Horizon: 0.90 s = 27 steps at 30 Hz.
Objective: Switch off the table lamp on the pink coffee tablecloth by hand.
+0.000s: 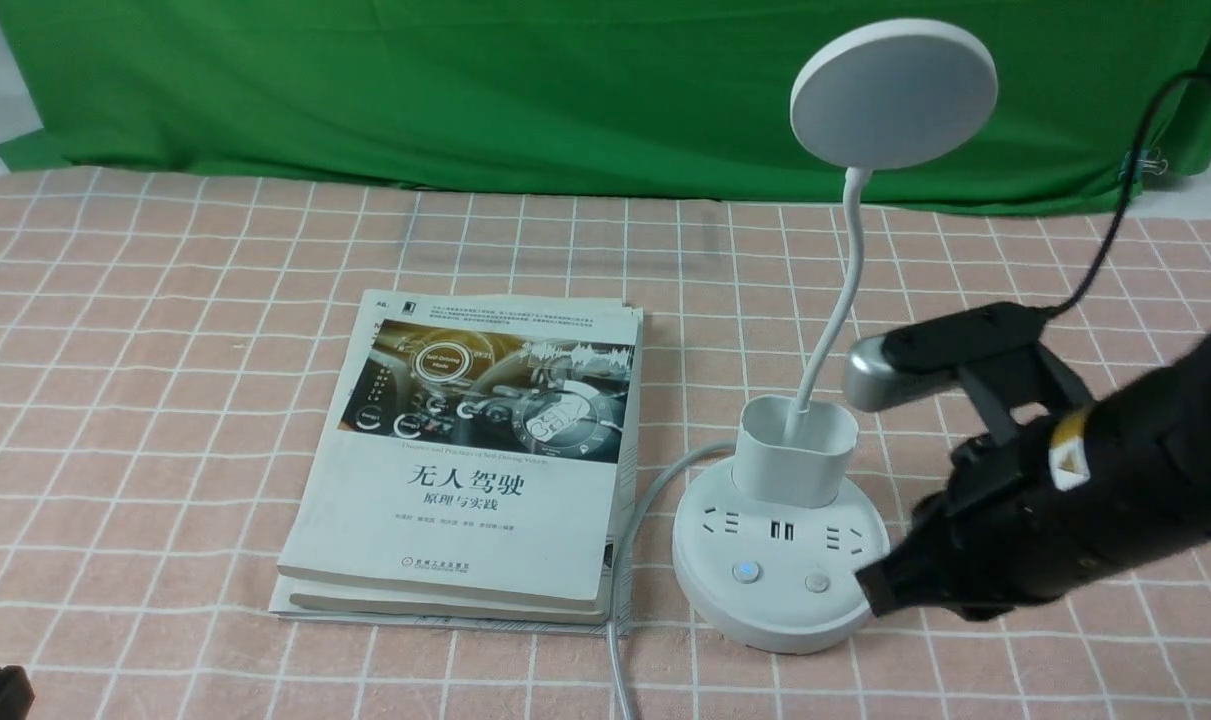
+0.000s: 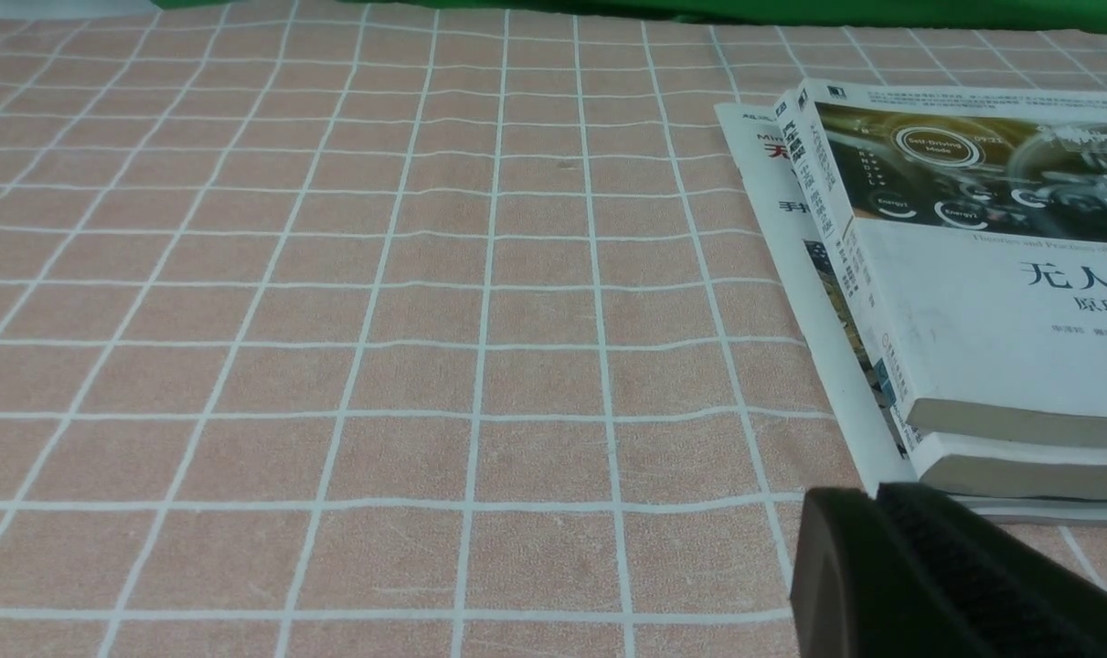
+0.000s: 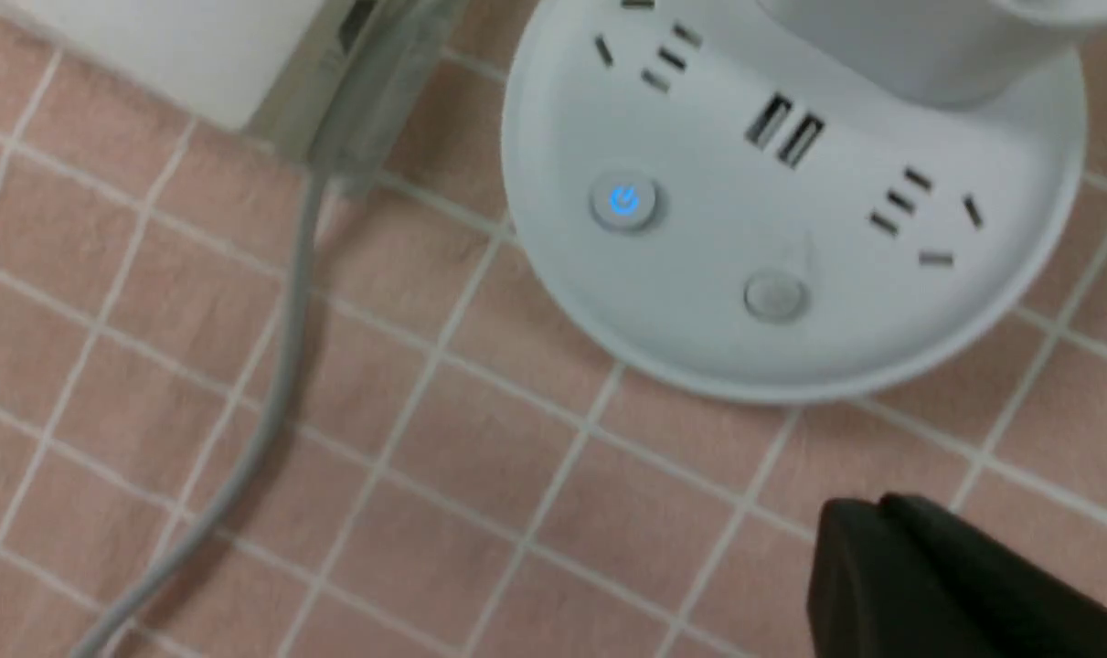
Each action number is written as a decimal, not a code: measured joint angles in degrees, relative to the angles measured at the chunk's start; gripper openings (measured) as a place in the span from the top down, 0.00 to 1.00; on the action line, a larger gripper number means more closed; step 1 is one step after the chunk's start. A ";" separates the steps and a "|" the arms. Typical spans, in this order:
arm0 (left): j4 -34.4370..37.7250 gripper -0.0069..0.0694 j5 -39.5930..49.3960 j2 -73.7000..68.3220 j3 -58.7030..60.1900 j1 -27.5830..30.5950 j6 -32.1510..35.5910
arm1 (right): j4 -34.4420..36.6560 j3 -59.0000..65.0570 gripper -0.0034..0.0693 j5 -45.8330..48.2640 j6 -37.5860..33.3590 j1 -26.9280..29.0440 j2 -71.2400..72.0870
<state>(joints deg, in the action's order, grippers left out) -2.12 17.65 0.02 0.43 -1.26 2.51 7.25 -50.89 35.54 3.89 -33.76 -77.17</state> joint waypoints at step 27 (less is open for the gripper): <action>-0.22 0.90 0.00 0.00 0.00 -0.05 0.00 | -4.99 19.51 0.90 -6.74 0.84 7.53 37.08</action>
<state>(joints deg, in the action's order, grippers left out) -2.34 17.65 0.02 0.43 -1.31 2.51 2.26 -31.38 28.80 4.74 -26.23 -40.09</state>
